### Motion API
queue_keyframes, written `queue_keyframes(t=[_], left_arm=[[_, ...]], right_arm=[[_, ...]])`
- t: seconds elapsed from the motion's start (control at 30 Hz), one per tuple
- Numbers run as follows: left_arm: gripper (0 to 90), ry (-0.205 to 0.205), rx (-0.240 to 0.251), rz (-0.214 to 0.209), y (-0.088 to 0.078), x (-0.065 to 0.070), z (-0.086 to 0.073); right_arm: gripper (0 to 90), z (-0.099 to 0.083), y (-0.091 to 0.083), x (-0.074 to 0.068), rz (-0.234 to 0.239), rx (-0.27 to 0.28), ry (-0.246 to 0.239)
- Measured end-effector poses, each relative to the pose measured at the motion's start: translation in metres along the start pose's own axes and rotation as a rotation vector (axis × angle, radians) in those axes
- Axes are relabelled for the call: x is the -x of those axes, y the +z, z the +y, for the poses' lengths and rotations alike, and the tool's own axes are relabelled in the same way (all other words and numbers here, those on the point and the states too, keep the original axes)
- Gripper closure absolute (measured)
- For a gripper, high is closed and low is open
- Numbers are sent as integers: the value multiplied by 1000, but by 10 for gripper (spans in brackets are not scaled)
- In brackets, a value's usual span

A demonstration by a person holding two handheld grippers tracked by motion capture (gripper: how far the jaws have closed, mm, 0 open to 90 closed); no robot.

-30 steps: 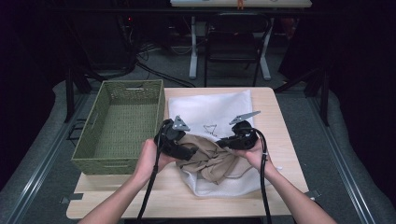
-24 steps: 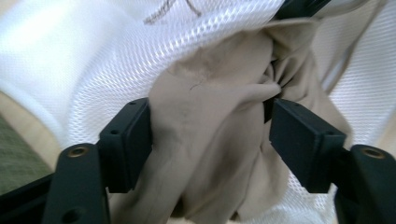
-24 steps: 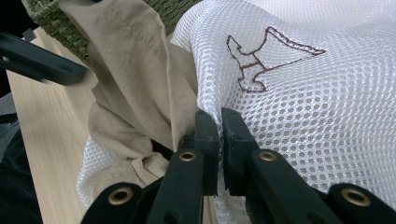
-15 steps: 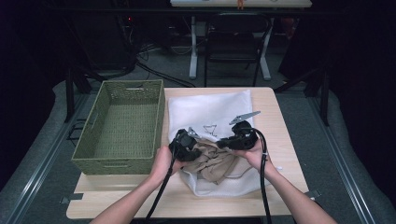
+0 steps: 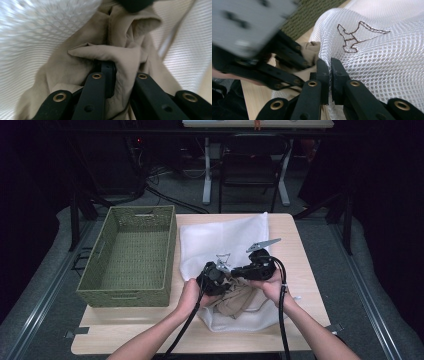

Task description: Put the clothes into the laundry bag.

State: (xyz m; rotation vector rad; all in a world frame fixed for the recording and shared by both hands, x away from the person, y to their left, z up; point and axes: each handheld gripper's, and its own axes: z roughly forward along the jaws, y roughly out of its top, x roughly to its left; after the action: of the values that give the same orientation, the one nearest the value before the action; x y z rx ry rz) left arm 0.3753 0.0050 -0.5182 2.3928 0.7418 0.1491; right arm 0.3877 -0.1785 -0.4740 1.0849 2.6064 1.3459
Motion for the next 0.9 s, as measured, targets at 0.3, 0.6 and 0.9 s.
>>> queue_keyframes(t=[0.3,0.6,0.9], left_arm=[[493,-6,33,-18,-25,0,-4],[277,-22,12,53,-41,-9,-21],[621,5,-38,56,-8,-8,-28]], right_arm=[[867,-3,2,4,-16,-26,-7],[866,-2,3,5,-22,-29,-9],[868,-3,6,4,-24,-37,-8]])
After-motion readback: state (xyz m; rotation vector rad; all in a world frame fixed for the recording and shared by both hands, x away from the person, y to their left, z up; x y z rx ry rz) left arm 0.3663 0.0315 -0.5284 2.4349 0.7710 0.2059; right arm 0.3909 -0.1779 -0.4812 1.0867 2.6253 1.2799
